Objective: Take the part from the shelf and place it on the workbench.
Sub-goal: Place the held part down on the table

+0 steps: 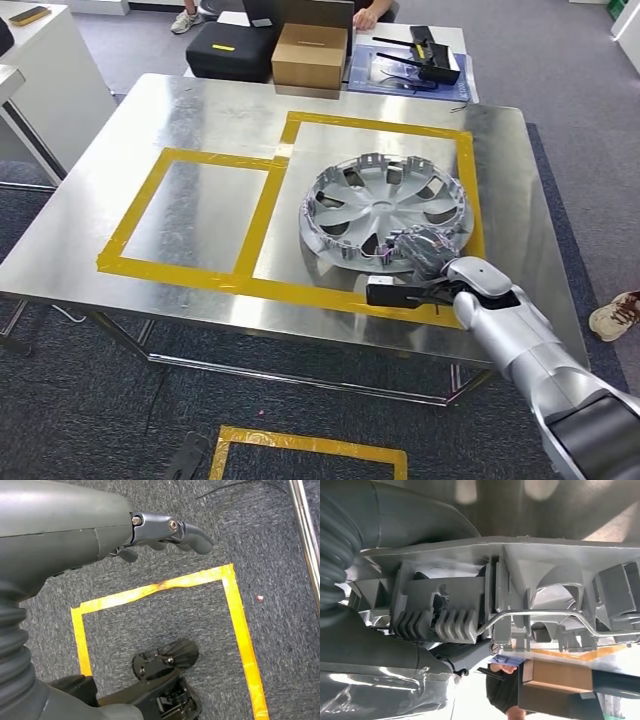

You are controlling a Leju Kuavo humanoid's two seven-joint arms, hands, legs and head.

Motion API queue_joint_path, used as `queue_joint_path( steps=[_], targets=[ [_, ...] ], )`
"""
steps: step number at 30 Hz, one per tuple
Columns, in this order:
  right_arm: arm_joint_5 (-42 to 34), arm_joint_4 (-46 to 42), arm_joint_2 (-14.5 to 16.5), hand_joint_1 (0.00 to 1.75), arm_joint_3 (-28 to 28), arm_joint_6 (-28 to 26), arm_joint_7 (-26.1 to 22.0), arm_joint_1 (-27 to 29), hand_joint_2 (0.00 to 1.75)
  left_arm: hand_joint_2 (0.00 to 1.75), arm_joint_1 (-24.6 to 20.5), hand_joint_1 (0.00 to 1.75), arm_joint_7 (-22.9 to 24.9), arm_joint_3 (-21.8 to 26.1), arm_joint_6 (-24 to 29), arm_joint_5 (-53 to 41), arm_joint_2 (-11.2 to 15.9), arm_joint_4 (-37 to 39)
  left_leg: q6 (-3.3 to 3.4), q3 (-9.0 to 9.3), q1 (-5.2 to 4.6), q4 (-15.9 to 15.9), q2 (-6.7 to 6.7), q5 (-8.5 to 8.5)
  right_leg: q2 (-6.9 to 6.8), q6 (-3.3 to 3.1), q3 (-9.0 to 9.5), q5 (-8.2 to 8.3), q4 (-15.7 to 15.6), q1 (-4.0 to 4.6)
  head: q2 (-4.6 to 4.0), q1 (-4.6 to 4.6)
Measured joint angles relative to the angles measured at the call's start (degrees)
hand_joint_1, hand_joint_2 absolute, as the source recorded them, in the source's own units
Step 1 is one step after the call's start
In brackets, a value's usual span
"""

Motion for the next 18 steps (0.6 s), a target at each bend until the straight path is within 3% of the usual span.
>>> queue_joint_path(
  steps=[9, 13, 18],
  targets=[
    [-0.41, -0.22, -1.14, 1.73, 0.34, -0.64, 0.65, 0.72, 1.75, 1.75, -0.25, 0.0, 0.0, 0.31, -0.29, 0.04, 0.08, -0.01, 0.03, 0.01, 0.0, 0.0, -0.01, 0.02, -0.01, 0.0, -0.02, 0.0, -0.01, 0.0, 0.0, 0.0],
    [-0.36, -0.21, -1.27, 0.03, 0.53, -0.59, 0.99, 0.62, 1.75, 0.0, -0.29, 0.0, -0.24, 0.65, -0.94, 0.54, 0.08, -0.01, 0.03, 0.01, 0.0, 0.0, -0.01, 0.02, 0.0, 0.0, 0.0, 0.0, -0.01, 0.0, 0.0, -0.01],
    [-0.05, 0.04, -1.58, 0.0, 1.33, -0.67, 2.13, 0.94, 1.75, 0.0, -0.41, 0.0, -0.4, 1.4, -1.4, 1.1, 0.08, -0.01, 0.04, -0.05, -0.02, 0.0, -0.01, 0.06, 0.0, 0.0, 0.0, 0.06, 0.0, 0.0, 0.0, 0.0]
  ],
)
